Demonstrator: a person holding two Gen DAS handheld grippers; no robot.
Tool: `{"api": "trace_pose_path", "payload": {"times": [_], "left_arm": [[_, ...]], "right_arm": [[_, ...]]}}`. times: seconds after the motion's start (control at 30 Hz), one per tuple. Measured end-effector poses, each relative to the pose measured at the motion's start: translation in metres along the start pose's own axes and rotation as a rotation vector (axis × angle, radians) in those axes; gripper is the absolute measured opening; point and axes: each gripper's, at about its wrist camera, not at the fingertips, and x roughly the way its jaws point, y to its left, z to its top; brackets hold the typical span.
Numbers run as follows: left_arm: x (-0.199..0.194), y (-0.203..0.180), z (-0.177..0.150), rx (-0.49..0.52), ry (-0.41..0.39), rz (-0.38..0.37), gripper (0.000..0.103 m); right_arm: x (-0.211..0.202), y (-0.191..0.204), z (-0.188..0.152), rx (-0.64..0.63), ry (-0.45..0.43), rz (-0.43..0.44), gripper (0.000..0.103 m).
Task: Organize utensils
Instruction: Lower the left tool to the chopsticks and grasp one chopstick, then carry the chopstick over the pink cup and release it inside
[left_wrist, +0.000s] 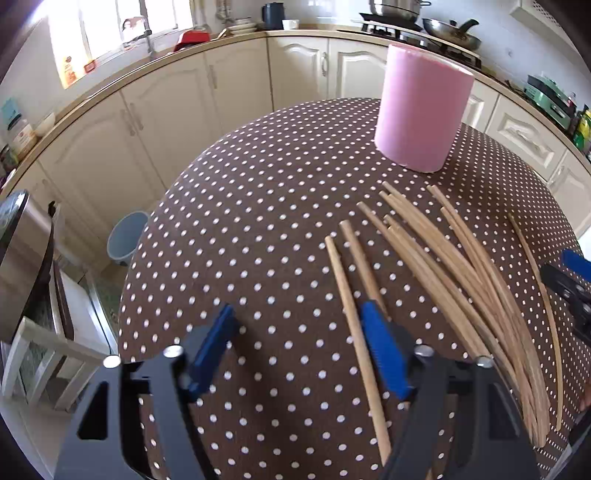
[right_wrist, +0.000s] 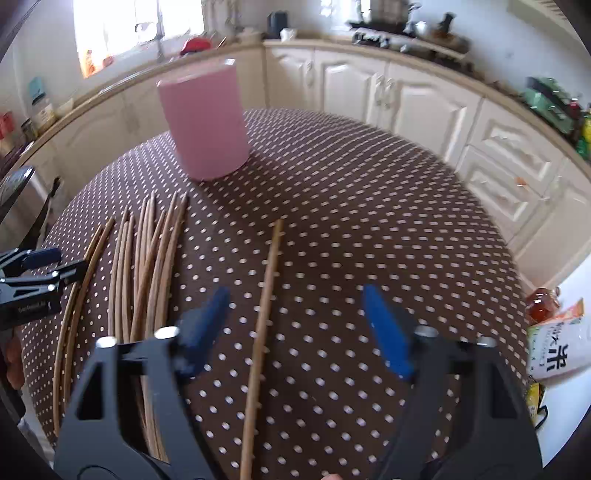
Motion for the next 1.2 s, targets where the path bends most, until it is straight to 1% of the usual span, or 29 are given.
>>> {"api": "trace_pose_path", "payload": {"times": [0.03,0.07,0.1,0.13,0.17,0.23,0.27,0.3,0.33,0.37,0.4,0.43,0.5,0.57,0.6,0.63,0.7,0.73,0.9,0.97,1.13,1.2], "left_arm": [[0.000,-0.001,0.003,0.000,0.004,-0.012,0.053],[0.001,-0.001,0.005,-0.002,0.009,-0.022,0.049],[0.002,-0.001,0.009,-0.002,0.017,-0.028,0.044],[0.004,-0.002,0.014,0.003,0.022,-0.029,0.038],[0.005,-0.002,0.018,0.002,0.026,-0.031,0.035],[0.008,-0.002,0.023,-0.006,0.033,-0.039,0.026],[0.009,-0.002,0.028,-0.006,0.034,-0.039,0.023],[0.011,-0.002,0.030,-0.007,0.033,-0.038,0.018],[0.012,-0.003,0.033,-0.010,0.033,-0.041,0.010],[0.014,-0.003,0.036,-0.016,0.034,-0.050,0.008],[0.015,-0.004,0.035,-0.019,0.031,-0.051,0.007],[0.016,-0.004,0.035,-0.019,0.028,-0.051,0.006],[0.017,-0.004,0.039,-0.027,0.025,-0.063,0.005],[0.016,-0.002,0.041,-0.039,0.027,-0.098,0.005],[0.014,-0.001,0.043,-0.043,0.024,-0.104,0.005],[0.009,-0.001,0.046,-0.042,0.008,-0.100,0.005],[-0.004,-0.002,0.051,-0.040,-0.019,-0.113,0.005],[-0.012,-0.003,0.054,-0.037,-0.037,-0.121,0.005],[-0.062,-0.010,0.064,-0.028,-0.144,-0.157,0.005],[-0.085,-0.010,0.068,-0.028,-0.188,-0.187,0.005],[-0.134,-0.023,0.069,0.007,-0.288,-0.217,0.005],[-0.154,-0.028,0.072,0.019,-0.330,-0.239,0.005]], "right_arm": [[0.004,0.001,0.003,-0.010,0.016,0.012,0.045],[0.007,0.003,0.005,-0.020,0.032,0.020,0.041],[0.011,0.004,0.008,-0.030,0.051,0.024,0.035],[0.016,0.005,0.010,-0.043,0.075,0.028,0.034],[0.020,0.006,0.012,-0.055,0.098,0.035,0.034],[0.025,0.009,0.017,-0.075,0.120,0.044,0.033],[0.027,0.010,0.019,-0.087,0.128,0.047,0.032],[0.030,0.012,0.022,-0.111,0.139,0.046,0.030],[0.032,0.014,0.024,-0.126,0.147,0.048,0.024],[0.035,0.014,0.027,-0.130,0.149,0.054,0.020],[0.037,0.014,0.029,-0.134,0.152,0.059,0.016],[0.039,0.014,0.031,-0.135,0.157,0.063,0.010],[0.045,0.013,0.036,-0.121,0.165,0.081,0.008],[0.046,0.010,0.038,-0.108,0.162,0.096,0.006],[0.046,0.008,0.039,-0.093,0.160,0.111,0.005],[0.045,0.006,0.040,-0.079,0.156,0.123,0.005],[0.039,-0.002,0.042,-0.052,0.142,0.156,0.005],[0.033,-0.005,0.043,-0.048,0.128,0.159,0.005],[-0.008,-0.005,0.057,-0.037,0.018,0.200,0.005],[-0.029,-0.004,0.063,-0.042,-0.032,0.216,0.005],[-0.076,-0.002,0.075,-0.054,-0.152,0.244,0.005],[-0.095,0.000,0.077,-0.057,-0.194,0.252,0.005]]}}
